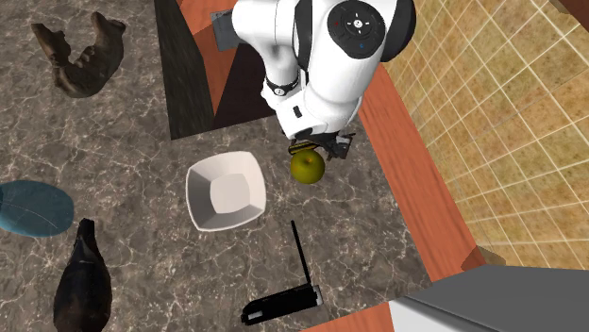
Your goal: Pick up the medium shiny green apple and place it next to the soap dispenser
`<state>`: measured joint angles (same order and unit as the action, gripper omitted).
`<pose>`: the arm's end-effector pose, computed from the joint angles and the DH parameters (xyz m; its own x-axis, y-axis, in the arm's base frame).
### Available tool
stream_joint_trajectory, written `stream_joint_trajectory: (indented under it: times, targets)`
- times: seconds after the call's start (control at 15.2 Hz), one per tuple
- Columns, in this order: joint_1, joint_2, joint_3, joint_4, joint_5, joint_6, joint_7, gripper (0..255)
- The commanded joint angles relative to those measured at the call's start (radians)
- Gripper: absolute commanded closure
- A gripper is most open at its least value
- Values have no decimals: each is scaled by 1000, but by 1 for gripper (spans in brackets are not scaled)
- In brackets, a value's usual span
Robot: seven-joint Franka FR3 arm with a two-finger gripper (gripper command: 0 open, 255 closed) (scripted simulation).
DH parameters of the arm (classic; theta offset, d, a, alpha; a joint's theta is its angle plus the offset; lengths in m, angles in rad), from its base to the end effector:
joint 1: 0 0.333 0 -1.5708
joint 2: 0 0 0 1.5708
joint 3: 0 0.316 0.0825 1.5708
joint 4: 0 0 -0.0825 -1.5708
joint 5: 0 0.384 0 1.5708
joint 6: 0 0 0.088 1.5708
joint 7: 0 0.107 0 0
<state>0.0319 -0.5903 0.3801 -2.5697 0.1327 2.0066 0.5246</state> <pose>0.3392 0.1583 0.4439 0.9733 -0.2251 0.0455 -0.2281 -0.9708 0.0750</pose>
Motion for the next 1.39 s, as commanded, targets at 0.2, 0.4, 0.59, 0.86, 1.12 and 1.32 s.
stream_joint_trajectory:
  times: [0.2, 0.4, 0.59, 0.86, 1.12, 1.32]
  targets:
    - [-4, 33, 17, -47, 1, 83, 11, 0]
    - [-6, 43, 20, -62, 1, 108, 12, 0]
    - [-6, 43, 20, -62, 1, 108, 12, 0]
    - [-6, 43, 20, -62, 1, 108, 12, 255]
    - [-6, 43, 20, -62, 1, 108, 12, 255]
    - [-6, 43, 20, -62, 1, 108, 12, 255]
